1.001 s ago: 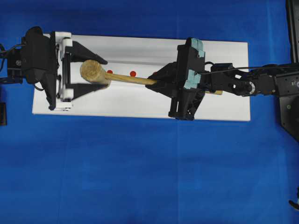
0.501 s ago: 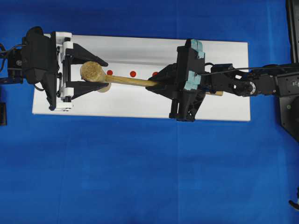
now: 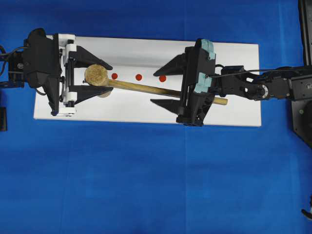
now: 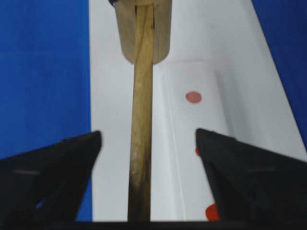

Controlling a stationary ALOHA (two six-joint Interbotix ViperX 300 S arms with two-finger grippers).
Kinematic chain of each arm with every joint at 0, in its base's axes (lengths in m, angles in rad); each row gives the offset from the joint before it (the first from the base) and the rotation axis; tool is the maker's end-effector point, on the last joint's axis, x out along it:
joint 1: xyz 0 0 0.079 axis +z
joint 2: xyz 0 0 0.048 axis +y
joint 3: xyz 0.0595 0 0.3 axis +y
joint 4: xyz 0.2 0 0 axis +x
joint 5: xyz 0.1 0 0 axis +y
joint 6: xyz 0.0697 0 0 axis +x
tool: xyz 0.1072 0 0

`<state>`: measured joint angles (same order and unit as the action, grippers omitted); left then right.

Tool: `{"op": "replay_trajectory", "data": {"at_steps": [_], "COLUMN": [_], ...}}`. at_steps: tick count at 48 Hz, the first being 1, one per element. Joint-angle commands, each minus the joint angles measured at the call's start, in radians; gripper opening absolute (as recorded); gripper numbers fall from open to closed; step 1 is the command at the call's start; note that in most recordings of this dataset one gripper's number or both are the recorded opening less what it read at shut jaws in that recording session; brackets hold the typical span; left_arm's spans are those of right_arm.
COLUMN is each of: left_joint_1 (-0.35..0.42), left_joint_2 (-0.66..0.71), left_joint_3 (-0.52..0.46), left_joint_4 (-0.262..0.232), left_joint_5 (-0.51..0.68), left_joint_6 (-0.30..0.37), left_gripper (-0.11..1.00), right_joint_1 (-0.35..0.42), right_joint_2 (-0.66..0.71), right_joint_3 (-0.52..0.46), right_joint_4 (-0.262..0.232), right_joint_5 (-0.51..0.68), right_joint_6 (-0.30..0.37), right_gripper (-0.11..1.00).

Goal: Hit the mark with a hammer.

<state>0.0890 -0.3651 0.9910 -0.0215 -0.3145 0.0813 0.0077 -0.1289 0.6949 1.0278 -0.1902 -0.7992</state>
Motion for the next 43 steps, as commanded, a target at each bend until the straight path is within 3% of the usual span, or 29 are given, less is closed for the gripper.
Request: {"op": "replay_trajectory", "data": {"at_steps": [1, 4, 12, 18, 27, 32, 43], "left_joint_1": [-0.003, -0.003, -0.003, -0.003, -0.002, -0.003, -0.009], "left_joint_2": [-0.014, -0.014, -0.014, -0.014, -0.014, -0.014, -0.026], "left_joint_3": [-0.031, -0.034, -0.051, -0.066, -0.078, -0.077, -0.072], "left_joint_4": [0.0, 0.0, 0.0, 0.0, -0.002, -0.002, -0.002], "left_joint_5": [0.006, 0.021, 0.092, 0.141, 0.161, 0.173, 0.176], "left_joint_6": [-0.023, -0.046, -0.121, -0.23, -0.514, -0.695, -1.02], "left_gripper": [0.46, 0.46, 0.46, 0.46, 0.46, 0.46, 0.46], "right_joint_1": [0.008, 0.011, 0.014, 0.012, 0.014, 0.014, 0.014], "right_joint_2": [-0.023, -0.023, -0.023, -0.023, -0.023, -0.023, -0.021], "right_joint_3": [-0.023, -0.025, -0.025, -0.023, -0.025, -0.023, -0.014], "right_joint_4": [-0.005, -0.005, -0.006, -0.02, -0.055, -0.058, -0.057], "right_joint_5": [-0.012, -0.014, -0.014, -0.014, -0.012, -0.012, -0.018], "right_joint_6": [-0.003, -0.003, -0.005, -0.005, -0.026, -0.063, -0.149], "right_gripper": [0.86, 0.93, 0.9, 0.91, 0.91, 0.91, 0.91]}}
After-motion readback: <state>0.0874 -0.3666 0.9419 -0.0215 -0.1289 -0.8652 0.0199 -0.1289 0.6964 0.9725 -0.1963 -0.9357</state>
